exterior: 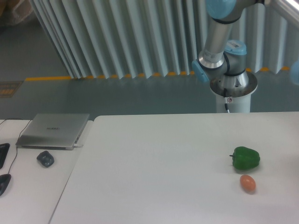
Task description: Place the red pepper on the table
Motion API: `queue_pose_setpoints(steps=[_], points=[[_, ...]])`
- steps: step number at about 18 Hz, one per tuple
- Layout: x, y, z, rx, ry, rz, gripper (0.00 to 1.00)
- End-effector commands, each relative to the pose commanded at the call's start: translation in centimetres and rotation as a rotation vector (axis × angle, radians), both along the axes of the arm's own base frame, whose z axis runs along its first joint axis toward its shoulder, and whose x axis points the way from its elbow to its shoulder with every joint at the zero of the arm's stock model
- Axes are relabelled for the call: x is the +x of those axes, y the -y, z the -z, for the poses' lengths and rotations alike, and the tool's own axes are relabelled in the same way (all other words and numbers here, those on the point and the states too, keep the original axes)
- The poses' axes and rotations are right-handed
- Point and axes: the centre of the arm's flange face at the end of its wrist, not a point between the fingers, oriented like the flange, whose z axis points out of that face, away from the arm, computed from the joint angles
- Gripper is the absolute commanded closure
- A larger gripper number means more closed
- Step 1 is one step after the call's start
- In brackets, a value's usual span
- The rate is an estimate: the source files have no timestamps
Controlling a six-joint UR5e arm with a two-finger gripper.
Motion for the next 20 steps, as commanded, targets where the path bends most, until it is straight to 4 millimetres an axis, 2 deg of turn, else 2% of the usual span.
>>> queue_pose_setpoints(steps=[3, 4, 5, 7, 9, 12, 15, 16, 18, 20], points=[[3.8, -2.8, 1.9, -0.115, -0.042, 0.038, 0.89], [4.8, -3.6, 3.2, -0.161, -0.053, 0.049, 0.89], [5.4, -4.4, 4.5, -0.189, -0.056, 0.054, 0.88], [5.3, -5.0, 5.2, -0.195, -0.056, 0.026, 0.88], [5.7, -6.1, 5.9, -0.196, -0.054, 0.030, 0.80], [5.9, -7.5, 6.8, -0.197, -0.049, 0.039, 0.58], [5.9, -7.5, 7.0, -0.198, -0.048, 0.042, 0.49], [5.7, -7.7, 6.8, -0.195, -0.051, 0.042, 0.41], [5.6, -7.8, 6.7, -0.193, -0.053, 0.042, 0.16], [5.6, -7.8, 6.7, -0.194, -0.054, 0.047, 0.00]])
